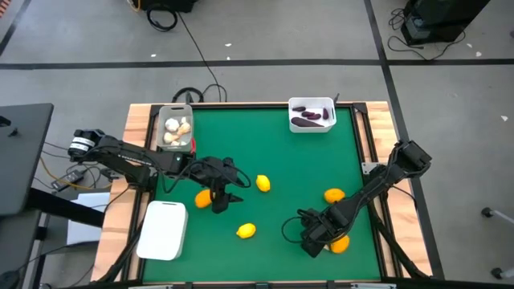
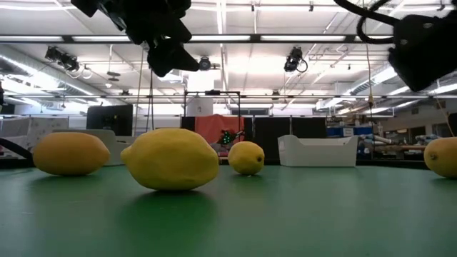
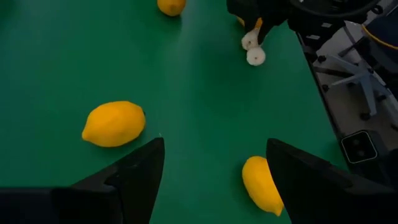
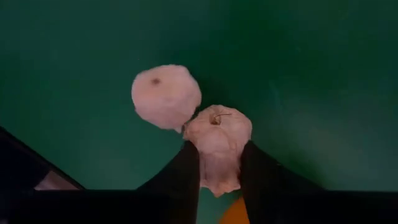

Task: Sort produce into baskets
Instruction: Put the garlic into the gray bin

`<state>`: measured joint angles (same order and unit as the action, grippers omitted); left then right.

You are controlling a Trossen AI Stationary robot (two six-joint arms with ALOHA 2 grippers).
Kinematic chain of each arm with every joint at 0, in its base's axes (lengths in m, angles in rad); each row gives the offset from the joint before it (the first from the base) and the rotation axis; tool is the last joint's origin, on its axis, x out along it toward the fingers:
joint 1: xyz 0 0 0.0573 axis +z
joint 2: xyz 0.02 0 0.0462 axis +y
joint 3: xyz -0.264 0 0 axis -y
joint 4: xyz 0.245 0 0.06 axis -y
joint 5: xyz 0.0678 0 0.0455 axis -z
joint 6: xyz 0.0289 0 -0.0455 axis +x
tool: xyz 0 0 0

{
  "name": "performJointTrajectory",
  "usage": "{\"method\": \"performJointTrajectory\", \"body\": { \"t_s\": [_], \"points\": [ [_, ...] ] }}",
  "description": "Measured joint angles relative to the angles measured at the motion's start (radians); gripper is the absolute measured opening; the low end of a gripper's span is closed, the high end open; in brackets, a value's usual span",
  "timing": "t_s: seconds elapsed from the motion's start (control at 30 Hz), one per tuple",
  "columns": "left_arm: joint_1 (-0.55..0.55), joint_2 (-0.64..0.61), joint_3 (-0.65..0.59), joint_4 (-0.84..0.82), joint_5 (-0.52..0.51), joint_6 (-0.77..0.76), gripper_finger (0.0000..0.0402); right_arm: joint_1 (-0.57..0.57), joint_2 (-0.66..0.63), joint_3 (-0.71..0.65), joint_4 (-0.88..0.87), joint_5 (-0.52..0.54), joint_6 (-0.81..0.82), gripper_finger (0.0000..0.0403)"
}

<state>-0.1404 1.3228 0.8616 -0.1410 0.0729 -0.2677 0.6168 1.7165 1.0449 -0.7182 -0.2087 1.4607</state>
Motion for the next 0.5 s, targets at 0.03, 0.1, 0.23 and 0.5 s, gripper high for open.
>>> {"method": "performJointTrajectory", "body": {
  "t_s": [0.03, 0.1, 0.23, 0.5],
  "points": [
    [0.000, 0.000, 0.000, 0.000, 0.000, -0.004, 0.0288, -0.006, 0.000, 0.007, -0.002, 0.014, 0.005, 0.0091],
    [0.000, 0.000, 0.000, 0.013, -0.001, -0.005, 0.0288, -0.021, -0.002, 0.031, -0.009, 0.067, 0.004, 0.0088],
    [-0.013, 0.000, 0.000, 0.101, -0.025, -0.007, 0.0296, -0.057, -0.006, 0.080, -0.067, 0.266, -0.020, 0.0095],
    [-0.019, 0.000, 0.000, 0.183, -0.062, 0.092, 0.0322, -0.187, -0.006, 0.157, 0.005, 0.583, -0.238, 0.0097]
  ]
}}
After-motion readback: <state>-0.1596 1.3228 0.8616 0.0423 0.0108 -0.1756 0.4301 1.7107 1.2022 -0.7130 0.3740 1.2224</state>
